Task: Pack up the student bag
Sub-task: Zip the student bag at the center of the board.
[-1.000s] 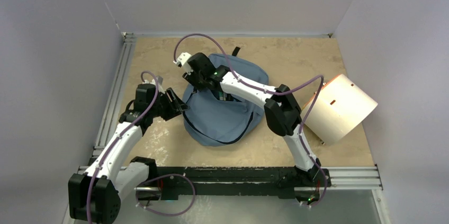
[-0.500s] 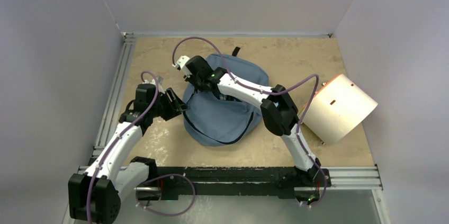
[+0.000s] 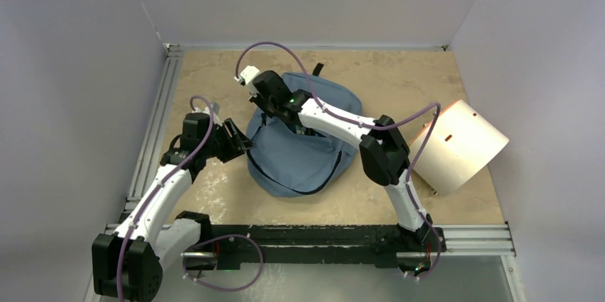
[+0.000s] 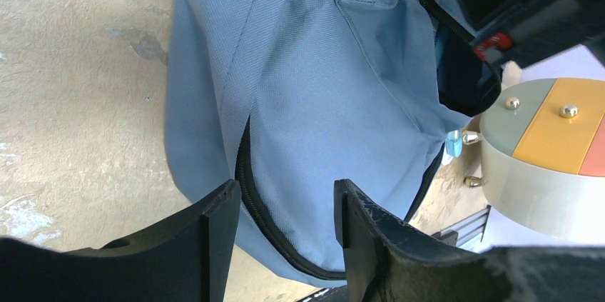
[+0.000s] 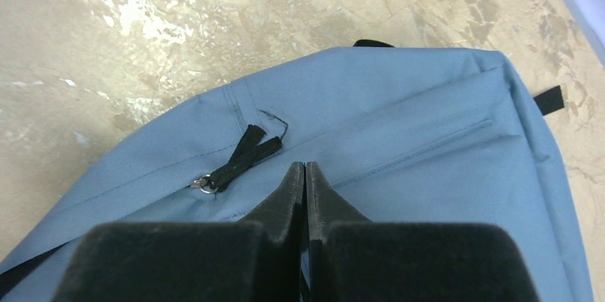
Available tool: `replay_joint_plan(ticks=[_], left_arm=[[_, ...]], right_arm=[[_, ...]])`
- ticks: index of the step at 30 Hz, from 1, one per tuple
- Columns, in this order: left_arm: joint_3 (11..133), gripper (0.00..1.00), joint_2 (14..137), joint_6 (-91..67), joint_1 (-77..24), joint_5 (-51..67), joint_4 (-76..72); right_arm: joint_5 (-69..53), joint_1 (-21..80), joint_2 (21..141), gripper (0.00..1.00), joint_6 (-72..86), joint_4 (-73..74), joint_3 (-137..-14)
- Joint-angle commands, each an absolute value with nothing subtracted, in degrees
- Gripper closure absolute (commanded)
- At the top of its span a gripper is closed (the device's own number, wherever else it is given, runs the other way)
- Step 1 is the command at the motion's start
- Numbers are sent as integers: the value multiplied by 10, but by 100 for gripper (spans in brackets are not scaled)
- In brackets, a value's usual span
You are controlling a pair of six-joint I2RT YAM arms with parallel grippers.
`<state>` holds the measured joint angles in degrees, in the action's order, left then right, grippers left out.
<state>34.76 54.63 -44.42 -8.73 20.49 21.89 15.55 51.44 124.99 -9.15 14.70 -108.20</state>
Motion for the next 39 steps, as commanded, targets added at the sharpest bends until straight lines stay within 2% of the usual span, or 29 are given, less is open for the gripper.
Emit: replay_joint_plan(ticks=[1,12,20,28,39], left_arm=[[356,50,555,-452,-83,221,182],[464,50,676,-420,-83,244,123],[514,50,754,-431,-84,257,89],[547,49,794,-515,-120,215,91],[548,47,803,-682,-182,123,113]], right_arm=[[149,515,1186,100,-42,114,-1063],[165,505,1102,100,96,57,-958],[121,469,1033,100,187,14,-873],[87,450,998,100,223,-25,-813],[73,439,986,100,230,-32,-798]])
